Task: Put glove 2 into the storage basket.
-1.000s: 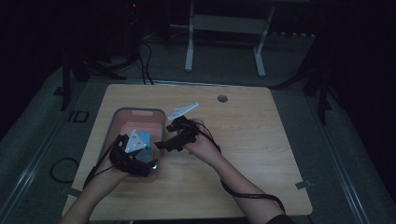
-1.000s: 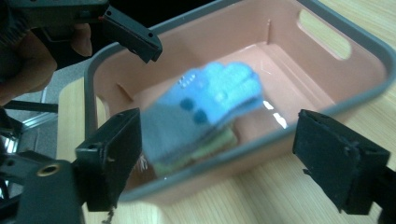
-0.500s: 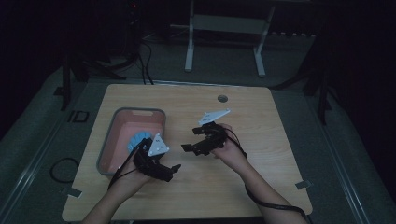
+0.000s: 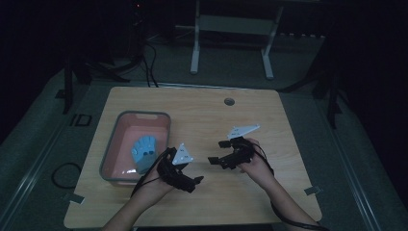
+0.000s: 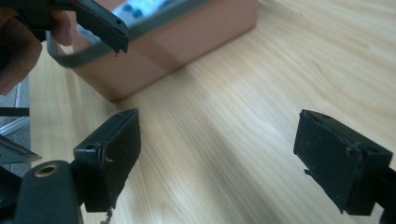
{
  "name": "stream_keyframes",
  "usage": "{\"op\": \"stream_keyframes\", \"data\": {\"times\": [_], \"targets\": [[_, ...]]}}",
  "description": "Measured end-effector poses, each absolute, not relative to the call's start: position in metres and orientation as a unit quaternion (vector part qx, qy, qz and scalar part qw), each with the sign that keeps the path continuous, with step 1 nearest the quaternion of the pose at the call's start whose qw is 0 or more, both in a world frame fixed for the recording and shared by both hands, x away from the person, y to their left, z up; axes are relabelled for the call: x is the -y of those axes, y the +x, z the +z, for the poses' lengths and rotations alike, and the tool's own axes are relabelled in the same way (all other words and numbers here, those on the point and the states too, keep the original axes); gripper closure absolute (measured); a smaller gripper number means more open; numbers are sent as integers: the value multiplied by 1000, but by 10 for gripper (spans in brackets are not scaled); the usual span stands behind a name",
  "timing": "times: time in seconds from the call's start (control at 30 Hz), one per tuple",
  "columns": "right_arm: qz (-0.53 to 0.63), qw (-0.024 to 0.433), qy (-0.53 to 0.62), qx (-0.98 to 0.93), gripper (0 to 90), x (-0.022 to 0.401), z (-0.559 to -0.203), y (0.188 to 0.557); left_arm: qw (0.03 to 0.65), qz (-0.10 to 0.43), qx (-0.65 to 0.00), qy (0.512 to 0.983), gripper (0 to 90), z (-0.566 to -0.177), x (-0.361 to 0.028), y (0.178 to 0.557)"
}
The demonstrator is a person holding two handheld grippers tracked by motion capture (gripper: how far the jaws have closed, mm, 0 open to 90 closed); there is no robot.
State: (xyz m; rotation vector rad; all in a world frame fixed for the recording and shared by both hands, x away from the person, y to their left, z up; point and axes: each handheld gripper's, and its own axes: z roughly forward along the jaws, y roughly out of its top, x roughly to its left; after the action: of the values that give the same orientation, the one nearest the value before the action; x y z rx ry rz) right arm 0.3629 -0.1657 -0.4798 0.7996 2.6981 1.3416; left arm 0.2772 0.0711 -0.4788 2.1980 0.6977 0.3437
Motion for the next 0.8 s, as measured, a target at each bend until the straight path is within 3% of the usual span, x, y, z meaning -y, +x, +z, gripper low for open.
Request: {"op": "stream_keyframes", "data": {"times": [0.8], "targets": [[410,10,265,-873,146,212,-538,339,407,79,-221,883,47,-529,-28,273]]}}
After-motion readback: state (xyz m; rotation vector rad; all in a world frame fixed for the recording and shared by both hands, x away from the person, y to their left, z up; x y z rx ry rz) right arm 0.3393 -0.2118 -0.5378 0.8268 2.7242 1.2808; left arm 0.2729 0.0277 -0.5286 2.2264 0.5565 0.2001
